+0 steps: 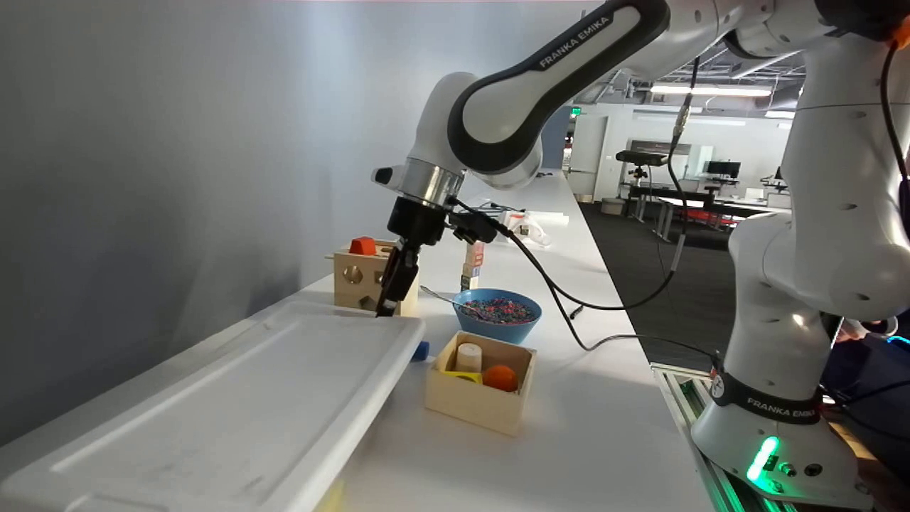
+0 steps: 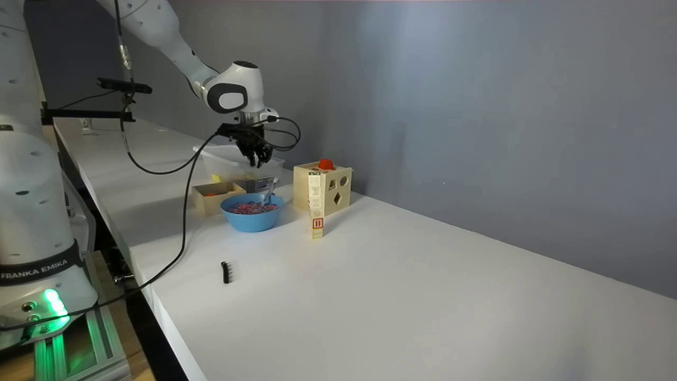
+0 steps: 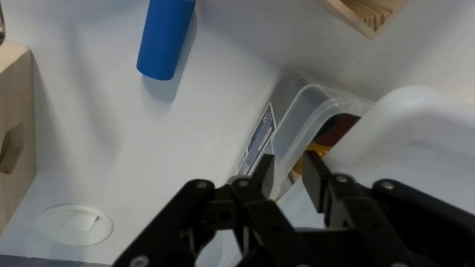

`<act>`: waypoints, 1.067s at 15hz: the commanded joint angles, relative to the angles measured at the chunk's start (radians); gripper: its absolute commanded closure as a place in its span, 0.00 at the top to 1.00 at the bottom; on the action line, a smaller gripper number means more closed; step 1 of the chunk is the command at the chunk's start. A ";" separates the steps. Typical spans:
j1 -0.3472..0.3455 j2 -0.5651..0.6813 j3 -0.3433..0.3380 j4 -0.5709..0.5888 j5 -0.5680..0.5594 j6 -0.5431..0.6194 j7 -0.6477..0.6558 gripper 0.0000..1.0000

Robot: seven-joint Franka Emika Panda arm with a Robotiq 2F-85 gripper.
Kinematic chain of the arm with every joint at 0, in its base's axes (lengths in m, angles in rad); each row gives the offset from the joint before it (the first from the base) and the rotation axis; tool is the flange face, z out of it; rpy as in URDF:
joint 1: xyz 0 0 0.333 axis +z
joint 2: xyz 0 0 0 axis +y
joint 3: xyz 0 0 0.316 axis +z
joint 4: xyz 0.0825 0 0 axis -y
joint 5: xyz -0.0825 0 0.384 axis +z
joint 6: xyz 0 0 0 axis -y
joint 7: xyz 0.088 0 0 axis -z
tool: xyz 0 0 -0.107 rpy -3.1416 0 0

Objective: Remove the white lid from the clear container then place the objects in the wooden box into the container.

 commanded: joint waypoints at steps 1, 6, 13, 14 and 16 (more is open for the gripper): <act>-0.013 0.044 0.001 0.023 -0.010 -0.032 0.002 0.60; -0.028 0.069 0.006 0.028 -0.013 -0.029 0.012 0.95; -0.046 0.074 -0.009 0.037 -0.042 0.043 0.068 0.41; -0.052 0.077 -0.014 0.036 -0.044 0.056 0.080 0.32; -0.064 0.077 -0.027 0.030 -0.058 0.093 0.108 0.18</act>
